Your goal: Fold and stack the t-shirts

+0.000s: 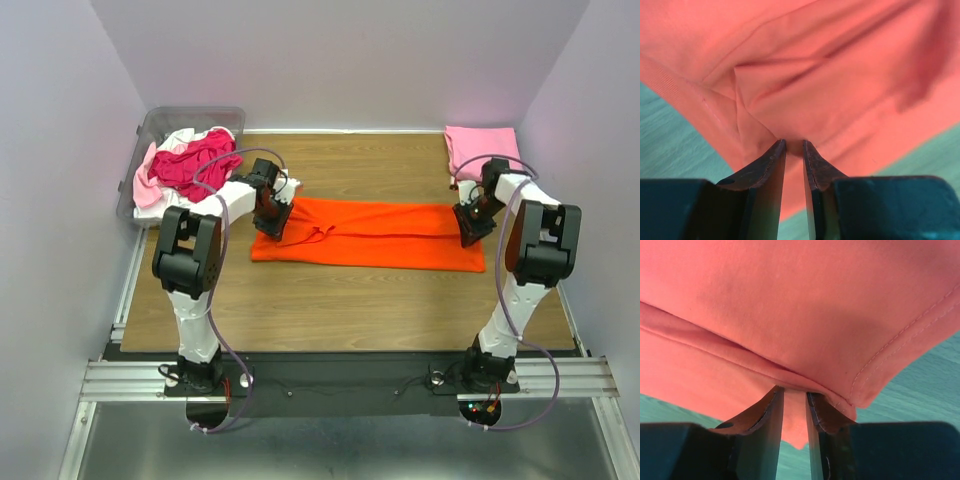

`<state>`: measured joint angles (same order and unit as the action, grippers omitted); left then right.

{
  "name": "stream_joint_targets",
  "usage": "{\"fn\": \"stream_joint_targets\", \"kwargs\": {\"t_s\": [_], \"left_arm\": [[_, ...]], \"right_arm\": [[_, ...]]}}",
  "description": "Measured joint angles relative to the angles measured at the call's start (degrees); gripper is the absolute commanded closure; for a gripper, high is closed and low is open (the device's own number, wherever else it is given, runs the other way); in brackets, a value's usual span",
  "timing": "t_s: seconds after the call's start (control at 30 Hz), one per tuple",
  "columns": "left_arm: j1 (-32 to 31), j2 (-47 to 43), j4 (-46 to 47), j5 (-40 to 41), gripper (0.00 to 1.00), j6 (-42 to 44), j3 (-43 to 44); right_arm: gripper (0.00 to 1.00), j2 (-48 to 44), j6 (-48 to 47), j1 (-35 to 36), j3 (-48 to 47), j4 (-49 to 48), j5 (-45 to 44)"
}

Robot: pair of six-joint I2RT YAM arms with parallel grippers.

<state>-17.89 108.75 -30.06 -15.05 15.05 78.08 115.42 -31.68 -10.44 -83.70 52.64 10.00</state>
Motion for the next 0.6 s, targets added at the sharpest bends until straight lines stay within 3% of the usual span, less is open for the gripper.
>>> {"fn": "stream_joint_targets", "kwargs": {"t_s": [0.2, 0.37, 0.4, 0.5, 0.6], "left_arm": [[0.0, 8.9, -0.1, 3.1, 0.69, -0.4, 8.9], [0.0, 23.6, -3.1, 5.0, 0.67, 2.4, 32.5], [0.0, 27.2, -4.5, 5.5, 0.6, 3.5, 38.9], [0.0, 40.8, -4.7, 7.6, 0.49, 6.4, 62.4], [0.0, 40.4, -1.1, 8.0, 0.46, 7.2, 61.1]], "right_arm": [[0.69, -7.0, -2.2, 0.6, 9.7, -3.1, -0.7], [0.62, -14.5, -6.0, 4.0, 19.9, 4.2, 2.1], [0.62, -15.7, -7.3, 5.3, 20.5, 8.0, 4.1], [0.61, -17.4, -10.2, 7.7, 17.6, 16.9, 11.0], [0.61, -17.5, -10.8, 7.9, 8.6, 21.4, 15.9]]}}
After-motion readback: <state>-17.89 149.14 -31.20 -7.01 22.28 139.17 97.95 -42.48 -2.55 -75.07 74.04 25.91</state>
